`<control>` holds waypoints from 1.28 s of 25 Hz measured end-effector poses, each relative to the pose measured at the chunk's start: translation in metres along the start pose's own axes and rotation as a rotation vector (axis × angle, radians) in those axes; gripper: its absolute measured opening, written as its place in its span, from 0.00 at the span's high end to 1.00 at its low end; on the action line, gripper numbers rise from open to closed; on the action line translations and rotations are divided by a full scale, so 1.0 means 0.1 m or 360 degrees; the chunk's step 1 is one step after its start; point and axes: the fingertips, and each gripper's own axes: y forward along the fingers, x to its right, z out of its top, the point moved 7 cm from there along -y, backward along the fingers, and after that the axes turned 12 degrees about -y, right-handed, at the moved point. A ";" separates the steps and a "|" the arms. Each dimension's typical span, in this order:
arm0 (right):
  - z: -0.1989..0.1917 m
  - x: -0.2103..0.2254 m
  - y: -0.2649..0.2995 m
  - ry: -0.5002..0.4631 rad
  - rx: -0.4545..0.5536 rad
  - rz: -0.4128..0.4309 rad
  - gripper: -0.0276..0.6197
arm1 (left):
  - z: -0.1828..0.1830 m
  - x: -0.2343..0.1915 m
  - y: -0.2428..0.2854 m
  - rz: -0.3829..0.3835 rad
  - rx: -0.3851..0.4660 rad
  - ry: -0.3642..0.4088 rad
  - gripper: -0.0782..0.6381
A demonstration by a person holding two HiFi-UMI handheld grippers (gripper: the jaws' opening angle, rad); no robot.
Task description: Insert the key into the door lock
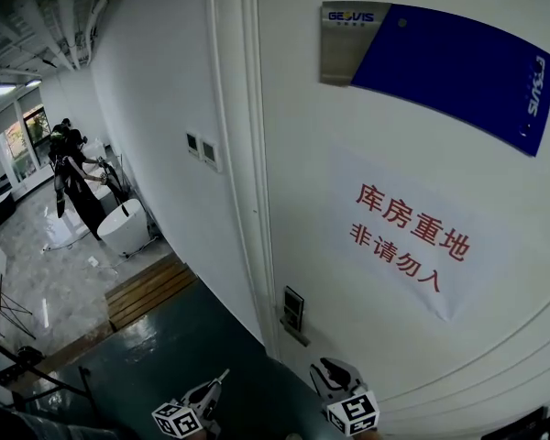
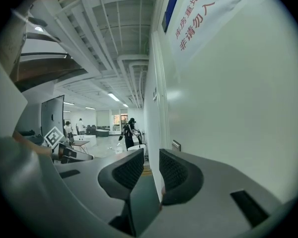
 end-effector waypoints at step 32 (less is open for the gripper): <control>0.04 0.18 0.55 0.0037 -0.0118 -0.0247 0.81 | 0.56 -0.35 0.77 -0.0250 -0.0274 0.0000 0.85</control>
